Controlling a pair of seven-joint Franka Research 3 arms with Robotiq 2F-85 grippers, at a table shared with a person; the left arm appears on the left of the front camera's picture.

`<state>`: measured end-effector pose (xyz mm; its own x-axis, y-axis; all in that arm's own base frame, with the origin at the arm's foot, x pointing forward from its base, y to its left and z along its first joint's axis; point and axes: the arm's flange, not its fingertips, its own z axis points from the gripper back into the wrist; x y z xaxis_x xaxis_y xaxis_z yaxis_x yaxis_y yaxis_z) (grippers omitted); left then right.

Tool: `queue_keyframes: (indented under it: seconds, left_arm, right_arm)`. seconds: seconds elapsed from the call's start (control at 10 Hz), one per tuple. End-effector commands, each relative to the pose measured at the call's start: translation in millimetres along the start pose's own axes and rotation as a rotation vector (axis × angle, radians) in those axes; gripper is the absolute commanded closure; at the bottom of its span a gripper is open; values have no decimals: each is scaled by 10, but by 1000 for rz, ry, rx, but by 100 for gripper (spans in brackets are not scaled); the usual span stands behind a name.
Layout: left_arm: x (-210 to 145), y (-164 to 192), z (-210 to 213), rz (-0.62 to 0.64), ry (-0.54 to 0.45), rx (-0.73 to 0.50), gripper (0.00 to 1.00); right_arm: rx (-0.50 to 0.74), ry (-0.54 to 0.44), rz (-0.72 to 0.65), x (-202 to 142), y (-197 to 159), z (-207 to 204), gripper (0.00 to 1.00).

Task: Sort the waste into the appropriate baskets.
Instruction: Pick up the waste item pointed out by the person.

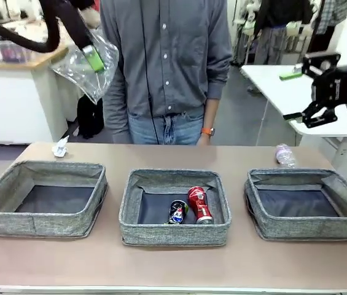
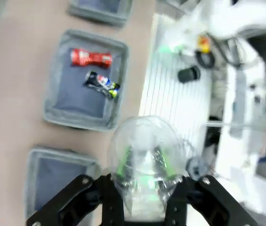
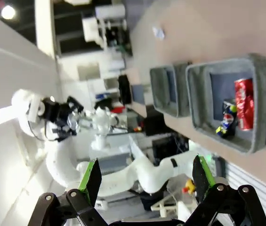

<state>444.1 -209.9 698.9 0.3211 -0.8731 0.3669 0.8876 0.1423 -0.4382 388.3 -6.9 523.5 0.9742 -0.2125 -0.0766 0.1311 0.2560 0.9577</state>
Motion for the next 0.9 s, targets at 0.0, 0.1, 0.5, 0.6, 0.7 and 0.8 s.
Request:
queue_keyframes:
  seconds: [0.0, 0.1, 0.5, 0.6, 0.7, 0.8]
  left_arm:
    - [457, -139, -296, 215, 87, 49, 76]
    - [729, -338, -494, 244, 113, 97, 76]
    - [1224, -913, -1043, 245, -19, 133, 76]
    - [1184, -783, -923, 293, 40, 173, 76]
    - [1184, -783, -923, 293, 40, 173, 76]
    - [1184, -783, -923, 293, 40, 173, 76]
  right_arm:
    - [153, -80, 22, -36, -337, 46, 0]
    - [0, 0, 0, 0, 0, 0, 0]
    - [0, 0, 0, 0, 0, 0, 0]
    - [0, 0, 0, 0, 0, 0, 0]
    - [0, 0, 0, 0, 0, 0, 0]
    - [0, 0, 0, 0, 0, 0, 0]
